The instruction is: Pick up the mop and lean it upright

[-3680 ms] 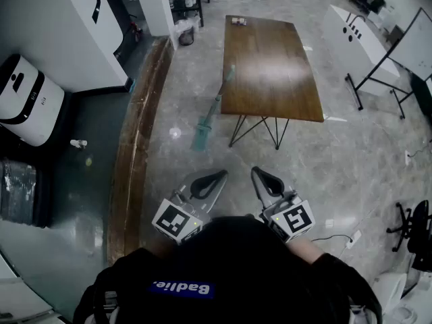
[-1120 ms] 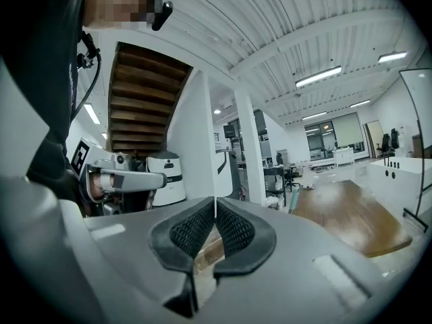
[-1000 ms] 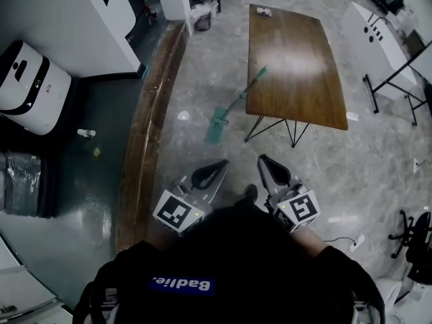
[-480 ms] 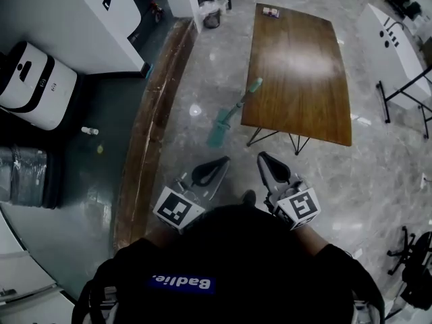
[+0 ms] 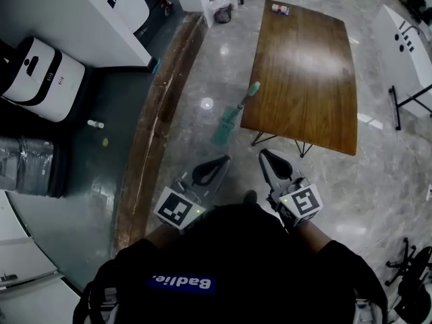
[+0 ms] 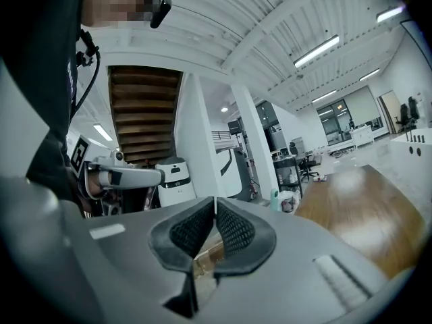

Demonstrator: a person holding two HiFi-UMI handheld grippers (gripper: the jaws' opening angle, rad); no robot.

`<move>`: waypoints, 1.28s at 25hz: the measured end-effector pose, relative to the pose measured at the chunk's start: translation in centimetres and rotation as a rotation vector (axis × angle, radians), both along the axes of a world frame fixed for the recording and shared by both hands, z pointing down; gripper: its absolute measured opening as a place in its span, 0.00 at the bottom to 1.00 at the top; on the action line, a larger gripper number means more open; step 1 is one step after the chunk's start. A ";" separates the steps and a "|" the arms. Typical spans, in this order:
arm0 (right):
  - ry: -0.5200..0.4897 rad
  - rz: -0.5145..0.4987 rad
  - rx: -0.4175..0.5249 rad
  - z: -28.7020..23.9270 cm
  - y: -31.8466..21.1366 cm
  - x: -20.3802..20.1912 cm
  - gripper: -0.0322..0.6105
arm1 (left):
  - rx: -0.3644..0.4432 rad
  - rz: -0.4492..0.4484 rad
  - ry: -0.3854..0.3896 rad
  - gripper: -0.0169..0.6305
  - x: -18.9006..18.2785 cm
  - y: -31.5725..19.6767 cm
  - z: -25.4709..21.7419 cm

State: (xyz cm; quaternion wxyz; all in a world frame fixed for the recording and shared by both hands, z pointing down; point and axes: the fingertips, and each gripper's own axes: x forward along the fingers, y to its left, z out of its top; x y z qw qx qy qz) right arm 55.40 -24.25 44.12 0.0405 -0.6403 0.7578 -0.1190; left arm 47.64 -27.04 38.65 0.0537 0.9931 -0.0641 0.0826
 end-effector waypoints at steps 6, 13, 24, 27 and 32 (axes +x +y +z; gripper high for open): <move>0.012 0.008 -0.012 0.2 -1.2 0.5 0.08 | -0.016 0.011 -0.002 0.05 0.3 -1.0 0.5; 0.035 0.058 -0.027 0.0 -2.8 -0.3 0.08 | -0.021 0.073 0.032 0.05 0.2 -2.9 0.8; 0.071 0.184 -0.052 -0.5 -7.4 -2.3 0.09 | -0.034 0.193 0.072 0.05 -1.4 -8.4 -0.1; 0.087 0.217 -0.069 0.1 -8.6 -2.6 0.10 | -0.040 0.215 0.084 0.05 -2.0 -10.0 -0.1; 0.147 0.268 -0.120 1.8 -10.0 -2.5 0.12 | -0.049 0.248 0.104 0.05 -3.1 -12.1 -0.1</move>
